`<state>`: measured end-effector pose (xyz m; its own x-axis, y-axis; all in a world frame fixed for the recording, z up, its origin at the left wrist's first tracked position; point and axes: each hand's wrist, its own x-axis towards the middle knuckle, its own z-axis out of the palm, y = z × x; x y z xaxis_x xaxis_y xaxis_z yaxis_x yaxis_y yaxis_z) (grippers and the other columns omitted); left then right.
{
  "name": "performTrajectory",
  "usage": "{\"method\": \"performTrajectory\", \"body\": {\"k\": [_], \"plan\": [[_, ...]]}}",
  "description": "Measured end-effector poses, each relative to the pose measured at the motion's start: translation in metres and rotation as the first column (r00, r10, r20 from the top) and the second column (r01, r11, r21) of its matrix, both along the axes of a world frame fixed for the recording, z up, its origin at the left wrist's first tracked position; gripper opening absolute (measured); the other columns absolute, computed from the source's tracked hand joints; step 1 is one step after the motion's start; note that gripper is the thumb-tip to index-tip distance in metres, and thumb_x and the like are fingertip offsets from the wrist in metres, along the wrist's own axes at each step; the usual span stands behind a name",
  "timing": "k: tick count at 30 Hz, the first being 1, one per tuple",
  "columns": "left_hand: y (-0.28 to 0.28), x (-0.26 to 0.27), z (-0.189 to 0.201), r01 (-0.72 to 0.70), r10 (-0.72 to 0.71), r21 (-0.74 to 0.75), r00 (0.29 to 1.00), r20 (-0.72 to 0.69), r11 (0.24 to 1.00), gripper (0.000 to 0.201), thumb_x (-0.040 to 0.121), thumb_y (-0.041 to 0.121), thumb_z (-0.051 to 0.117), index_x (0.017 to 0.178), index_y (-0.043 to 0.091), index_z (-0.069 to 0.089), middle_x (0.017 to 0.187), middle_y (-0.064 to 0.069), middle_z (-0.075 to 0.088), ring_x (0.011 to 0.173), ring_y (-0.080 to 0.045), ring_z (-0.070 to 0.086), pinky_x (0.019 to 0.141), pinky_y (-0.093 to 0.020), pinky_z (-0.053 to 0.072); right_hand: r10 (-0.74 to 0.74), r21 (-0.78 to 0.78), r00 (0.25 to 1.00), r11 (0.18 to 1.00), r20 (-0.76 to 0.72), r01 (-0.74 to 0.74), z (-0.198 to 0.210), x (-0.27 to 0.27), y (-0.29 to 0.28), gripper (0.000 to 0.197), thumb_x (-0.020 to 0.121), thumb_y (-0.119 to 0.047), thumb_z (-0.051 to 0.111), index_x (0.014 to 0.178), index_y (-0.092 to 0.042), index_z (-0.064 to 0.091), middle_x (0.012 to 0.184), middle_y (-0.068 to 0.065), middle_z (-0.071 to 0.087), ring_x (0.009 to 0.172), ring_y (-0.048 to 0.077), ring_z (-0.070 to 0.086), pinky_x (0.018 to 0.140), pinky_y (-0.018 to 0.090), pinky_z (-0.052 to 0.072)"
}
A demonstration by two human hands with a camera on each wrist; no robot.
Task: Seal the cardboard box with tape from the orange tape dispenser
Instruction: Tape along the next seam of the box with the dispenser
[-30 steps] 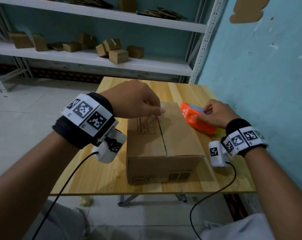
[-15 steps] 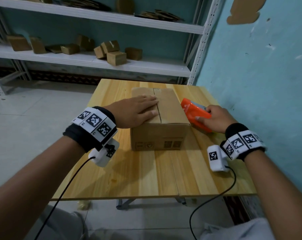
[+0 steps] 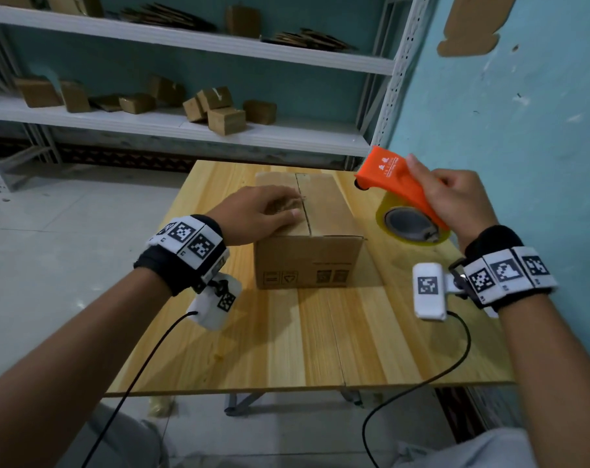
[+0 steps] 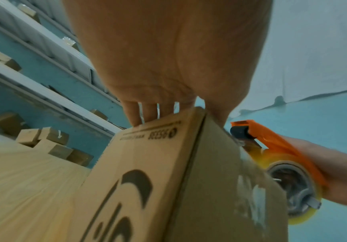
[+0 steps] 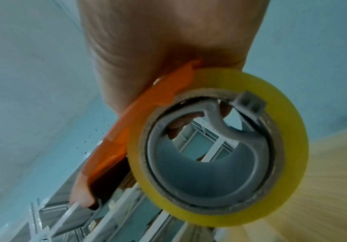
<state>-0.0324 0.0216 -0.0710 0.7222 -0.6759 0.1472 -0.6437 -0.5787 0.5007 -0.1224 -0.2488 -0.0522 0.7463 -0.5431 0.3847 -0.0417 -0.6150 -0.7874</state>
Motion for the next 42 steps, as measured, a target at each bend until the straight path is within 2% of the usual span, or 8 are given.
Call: {"method": "performTrajectory", "body": {"k": [6, 11, 16, 19, 22, 26, 29, 42], "plan": [[-0.003, -0.008, 0.013, -0.039, -0.046, -0.399, 0.978, -0.202, 0.916, 0.028, 0.100, 0.030, 0.046, 0.122, 0.021, 0.060, 0.114, 0.005, 0.066, 0.095, -0.006, 0.065, 0.078, -0.022, 0.055, 0.257, 0.007, 0.962, 0.966, 0.094, -0.258, 0.011, -0.010, 0.025, 0.054, 0.092, -0.049, 0.062, 0.046, -0.021, 0.054, 0.040, -0.014, 0.041, 0.040, 0.002, 0.040, 0.046, 0.012, 0.031], [-0.007, -0.027, 0.026, -0.061, -0.198, -0.558, 0.898, -0.392, 0.828, 0.032, 0.102, 0.032, 0.038, 0.117, 0.014, 0.061, 0.102, -0.007, 0.070, 0.087, -0.020, 0.071, 0.073, -0.032, 0.058, 0.337, -0.069, 0.939, 0.941, 0.074, -0.332, 0.011, -0.013, 0.034, 0.047, 0.087, -0.055, 0.061, 0.064, -0.014, 0.059, 0.053, -0.011, 0.055, 0.050, 0.004, 0.053, 0.053, 0.014, 0.040], [-0.012, -0.034, 0.030, -0.103, -0.245, -0.592, 0.843, -0.479, 0.800, 0.040, 0.101, 0.041, 0.038, 0.114, 0.011, 0.060, 0.097, -0.011, 0.071, 0.088, -0.026, 0.071, 0.071, -0.036, 0.057, 0.359, -0.144, 0.928, 0.928, 0.096, -0.344, 0.016, -0.019, 0.039, 0.044, 0.086, -0.057, 0.060, 0.067, -0.018, 0.061, 0.064, -0.005, 0.064, 0.059, 0.008, 0.061, 0.057, 0.019, 0.045], [-0.013, -0.033, 0.030, -0.139, -0.238, -0.594, 0.826, -0.511, 0.793, 0.042, 0.100, 0.046, 0.038, 0.095, 0.012, 0.063, 0.083, -0.006, 0.068, 0.078, -0.024, 0.070, 0.065, -0.033, 0.054, 0.359, -0.182, 0.928, 0.923, 0.100, -0.338, 0.017, -0.018, 0.041, 0.048, 0.089, -0.057, 0.060, 0.073, -0.012, 0.064, 0.073, 0.005, 0.068, 0.066, 0.014, 0.064, 0.062, 0.026, 0.049], [-0.014, -0.034, 0.029, -0.188, -0.155, -0.584, 0.860, -0.487, 0.790, 0.045, 0.101, 0.046, 0.036, 0.085, 0.012, 0.060, 0.072, -0.006, 0.065, 0.065, -0.019, 0.066, 0.054, -0.027, 0.050, 0.359, -0.215, 0.929, 0.918, 0.089, -0.334, 0.018, -0.016, 0.047, 0.046, 0.090, -0.055, 0.061, 0.069, -0.015, 0.063, 0.064, -0.006, 0.064, 0.060, 0.005, 0.059, 0.059, 0.019, 0.044], [-0.018, -0.033, 0.024, -0.201, -0.039, -0.573, 0.925, -0.378, 0.794, 0.056, 0.102, 0.042, 0.034, 0.102, -0.008, 0.060, 0.081, -0.028, 0.065, 0.052, -0.018, 0.061, 0.046, -0.024, 0.043, 0.356, -0.253, 0.932, 0.910, 0.068, -0.329, 0.019, -0.015, 0.055, 0.043, 0.088, -0.056, 0.062, 0.063, -0.022, 0.059, 0.055, -0.016, 0.058, 0.053, 0.000, 0.055, 0.054, 0.010, 0.038], [-0.020, -0.031, 0.020, -0.193, 0.023, -0.571, 0.956, -0.292, 0.798, 0.057, 0.102, 0.040, 0.035, 0.099, -0.012, 0.059, 0.067, -0.023, 0.058, 0.046, -0.018, 0.054, 0.045, -0.025, 0.042, 0.349, -0.289, 0.934, 0.904, 0.075, -0.314, 0.020, -0.015, 0.058, 0.043, 0.086, -0.058, 0.063, 0.063, -0.023, 0.059, 0.054, -0.015, 0.058, 0.053, 0.000, 0.056, 0.054, 0.009, 0.038], [-0.021, -0.032, 0.019, -0.249, 0.020, -0.609, 0.934, -0.357, 0.754, 0.051, 0.101, 0.045, 0.035, 0.082, 0.004, 0.060, 0.066, -0.013, 0.062, 0.045, -0.019, 0.053, 0.042, -0.026, 0.041, 0.353, -0.329, 0.934, 0.890, 0.056, -0.316, 0.023, -0.015, 0.063, 0.041, 0.085, -0.060, 0.060, 0.066, -0.024, 0.060, 0.062, -0.011, 0.059, 0.055, -0.004, 0.058, 0.054, 0.008, 0.039]]}}
